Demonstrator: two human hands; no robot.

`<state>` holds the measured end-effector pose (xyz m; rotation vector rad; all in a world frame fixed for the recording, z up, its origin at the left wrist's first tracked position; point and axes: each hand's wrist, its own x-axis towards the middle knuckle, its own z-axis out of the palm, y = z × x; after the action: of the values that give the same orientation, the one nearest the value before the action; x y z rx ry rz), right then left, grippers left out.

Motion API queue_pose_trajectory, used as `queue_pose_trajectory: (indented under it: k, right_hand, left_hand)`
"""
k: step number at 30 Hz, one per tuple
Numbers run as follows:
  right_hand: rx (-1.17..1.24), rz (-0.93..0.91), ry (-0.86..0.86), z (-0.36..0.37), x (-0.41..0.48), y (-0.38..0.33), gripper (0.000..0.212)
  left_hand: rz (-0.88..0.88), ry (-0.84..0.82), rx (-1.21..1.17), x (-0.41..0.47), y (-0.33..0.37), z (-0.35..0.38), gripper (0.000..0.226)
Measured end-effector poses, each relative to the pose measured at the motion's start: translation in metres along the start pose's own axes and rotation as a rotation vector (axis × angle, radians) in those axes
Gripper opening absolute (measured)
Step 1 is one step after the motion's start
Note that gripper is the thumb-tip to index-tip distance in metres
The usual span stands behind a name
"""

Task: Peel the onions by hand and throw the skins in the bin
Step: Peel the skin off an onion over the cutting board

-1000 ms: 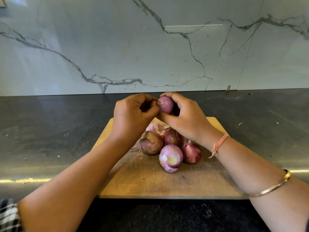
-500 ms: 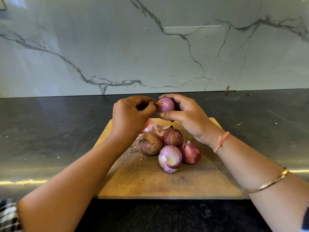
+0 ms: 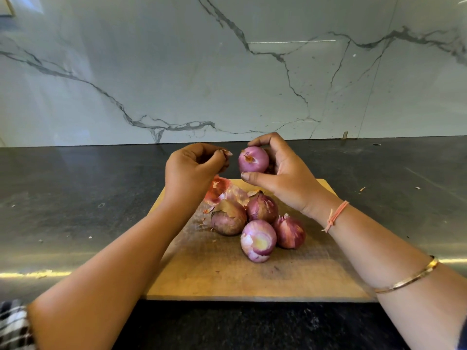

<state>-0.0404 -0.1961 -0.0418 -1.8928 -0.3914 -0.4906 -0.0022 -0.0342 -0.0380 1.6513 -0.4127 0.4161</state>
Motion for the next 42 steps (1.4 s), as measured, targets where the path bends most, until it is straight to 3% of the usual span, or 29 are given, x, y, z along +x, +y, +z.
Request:
queue_pose_trajectory:
  k: [6, 14, 21, 34, 42]
  right_hand:
    - [-0.295, -0.114, 0.029, -0.003, -0.002, -0.002, 0.049]
    - [-0.314, -0.139, 0.046, -0.002, -0.002, 0.002, 0.050]
    - [-0.343, -0.148, 0.030, 0.000, -0.001, 0.003, 0.052]
    - [-0.071, -0.094, 0.026, 0.002, 0.001, 0.000, 0.047]
    - [-0.093, -0.036, 0.045, -0.001, -0.001, -0.001, 0.047]
  left_hand:
    - [0.097, -0.064, 0.111, -0.011, 0.008, 0.004, 0.012]
    - [0.194, -0.181, 0.066, -0.019, 0.013, 0.005, 0.024]
    - [0.293, -0.083, 0.215, -0.016, 0.007, 0.006, 0.019]
    - [0.065, 0.019, 0.145, -0.005, 0.000, 0.005, 0.014]
    - [0.118, -0.154, 0.136, -0.012, 0.005, 0.008, 0.027]
